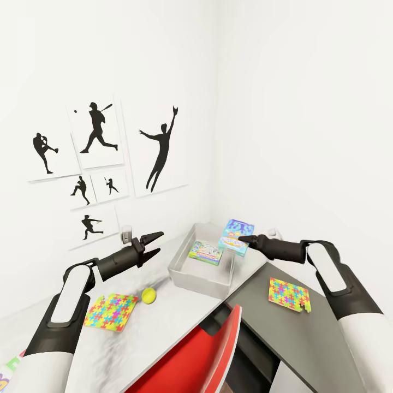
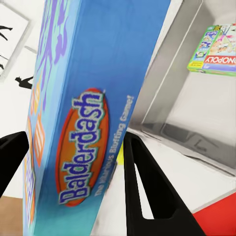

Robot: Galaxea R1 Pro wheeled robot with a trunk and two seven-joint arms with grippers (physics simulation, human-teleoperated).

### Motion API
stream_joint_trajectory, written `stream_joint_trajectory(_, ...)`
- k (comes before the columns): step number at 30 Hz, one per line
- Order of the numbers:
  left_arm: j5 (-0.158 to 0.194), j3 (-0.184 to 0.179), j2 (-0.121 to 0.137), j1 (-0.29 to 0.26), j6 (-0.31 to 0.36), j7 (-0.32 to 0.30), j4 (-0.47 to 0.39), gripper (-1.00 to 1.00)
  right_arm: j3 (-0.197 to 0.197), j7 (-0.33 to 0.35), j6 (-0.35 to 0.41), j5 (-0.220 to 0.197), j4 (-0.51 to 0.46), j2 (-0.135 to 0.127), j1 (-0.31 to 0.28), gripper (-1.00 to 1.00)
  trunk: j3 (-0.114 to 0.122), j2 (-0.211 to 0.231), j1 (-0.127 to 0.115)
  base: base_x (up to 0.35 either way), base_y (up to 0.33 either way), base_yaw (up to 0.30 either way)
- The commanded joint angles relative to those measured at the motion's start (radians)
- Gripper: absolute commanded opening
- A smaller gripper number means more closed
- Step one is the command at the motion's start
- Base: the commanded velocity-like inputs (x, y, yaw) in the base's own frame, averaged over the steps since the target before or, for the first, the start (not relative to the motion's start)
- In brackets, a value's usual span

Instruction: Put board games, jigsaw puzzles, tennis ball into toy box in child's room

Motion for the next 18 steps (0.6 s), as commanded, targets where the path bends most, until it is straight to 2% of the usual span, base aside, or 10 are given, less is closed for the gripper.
stream_joint_trajectory(1,-0.010,0.002,0.000,0.000,0.004,-0.010,0.001,1.00,0.002,0.008,0.002,0.009,0.036,0.002,-0.027,-1.00,0.000,-0.001,0.000,0.000,0.000,0.000)
stream_joint_trajectory(7,-0.010,0.002,0.000,0.000,0.004,-0.010,0.000,1.00,0.009,-0.025,0.002,0.012,0.207,0.008,-0.137,-1.00,0.000,-0.001,0.000,0.000,0.000,0.000)
stream_joint_trajectory(9,-0.010,0.002,0.001,0.000,0.004,-0.010,0.000,1.00,0.020,-0.041,0.002,0.012,0.247,0.020,-0.169,-1.00,0.000,-0.001,0.000,0.000,0.000,0.000)
stream_joint_trajectory(14,-0.008,0.005,0.002,0.000,0.005,-0.012,0.000,1.00,0.079,-0.115,0.002,0.013,0.365,0.076,-0.244,-1.00,0.000,-0.001,0.000,0.000,0.000,0.000)
stream_joint_trajectory(18,-0.007,0.010,0.004,0.003,0.006,-0.016,-0.001,1.00,0.111,-0.190,0.002,0.014,0.480,0.137,-0.298,-1.00,0.000,-0.001,0.000,0.000,0.000,0.000)
